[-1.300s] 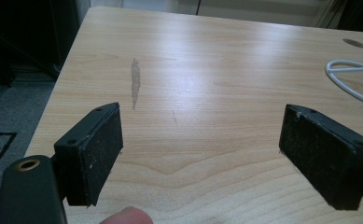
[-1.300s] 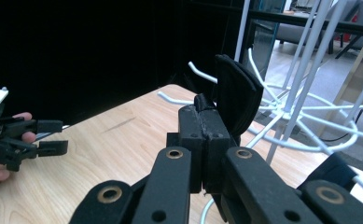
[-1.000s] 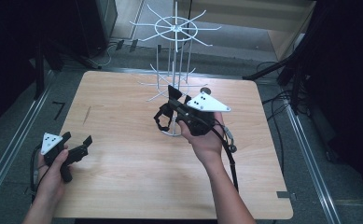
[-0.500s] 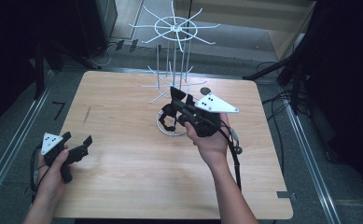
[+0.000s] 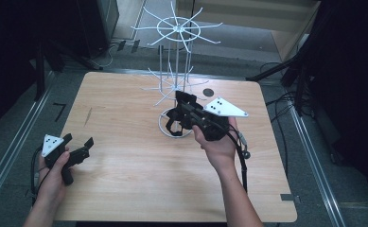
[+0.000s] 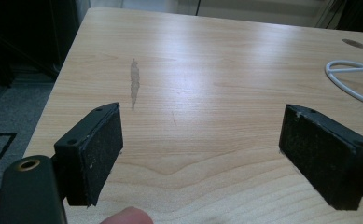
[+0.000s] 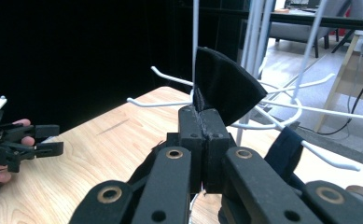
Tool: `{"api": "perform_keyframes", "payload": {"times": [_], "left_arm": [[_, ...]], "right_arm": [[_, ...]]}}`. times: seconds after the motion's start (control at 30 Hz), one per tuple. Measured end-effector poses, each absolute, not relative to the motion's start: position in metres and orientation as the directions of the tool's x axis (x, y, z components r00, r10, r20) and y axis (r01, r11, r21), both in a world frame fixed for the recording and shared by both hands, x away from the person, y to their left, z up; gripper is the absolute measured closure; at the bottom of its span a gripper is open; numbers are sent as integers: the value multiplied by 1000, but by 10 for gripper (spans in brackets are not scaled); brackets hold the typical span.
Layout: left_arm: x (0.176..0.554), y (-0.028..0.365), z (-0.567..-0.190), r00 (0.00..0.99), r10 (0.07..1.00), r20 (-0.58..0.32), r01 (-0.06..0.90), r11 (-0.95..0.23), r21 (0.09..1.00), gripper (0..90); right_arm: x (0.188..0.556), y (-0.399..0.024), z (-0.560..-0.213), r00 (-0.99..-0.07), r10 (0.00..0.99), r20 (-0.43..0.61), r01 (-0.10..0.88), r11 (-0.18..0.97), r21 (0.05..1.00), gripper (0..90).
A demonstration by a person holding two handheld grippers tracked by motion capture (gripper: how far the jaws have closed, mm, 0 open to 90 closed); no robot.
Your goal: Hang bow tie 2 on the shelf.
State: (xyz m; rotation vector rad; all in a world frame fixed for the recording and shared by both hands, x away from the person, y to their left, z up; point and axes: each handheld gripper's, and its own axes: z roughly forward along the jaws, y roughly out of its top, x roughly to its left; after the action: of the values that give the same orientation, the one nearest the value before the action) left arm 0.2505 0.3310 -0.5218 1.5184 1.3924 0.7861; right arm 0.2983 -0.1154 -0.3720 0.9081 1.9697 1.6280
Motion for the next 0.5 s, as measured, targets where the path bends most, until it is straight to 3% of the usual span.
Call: {"api": "perform_keyframes", "payload": {"times": [0.5], "left_arm": [[251,331,-522,163,979,-119,407,43,912,141]], "right_arm": [[305,-130,-379,-667,736,116,242,67,968,900]]}}
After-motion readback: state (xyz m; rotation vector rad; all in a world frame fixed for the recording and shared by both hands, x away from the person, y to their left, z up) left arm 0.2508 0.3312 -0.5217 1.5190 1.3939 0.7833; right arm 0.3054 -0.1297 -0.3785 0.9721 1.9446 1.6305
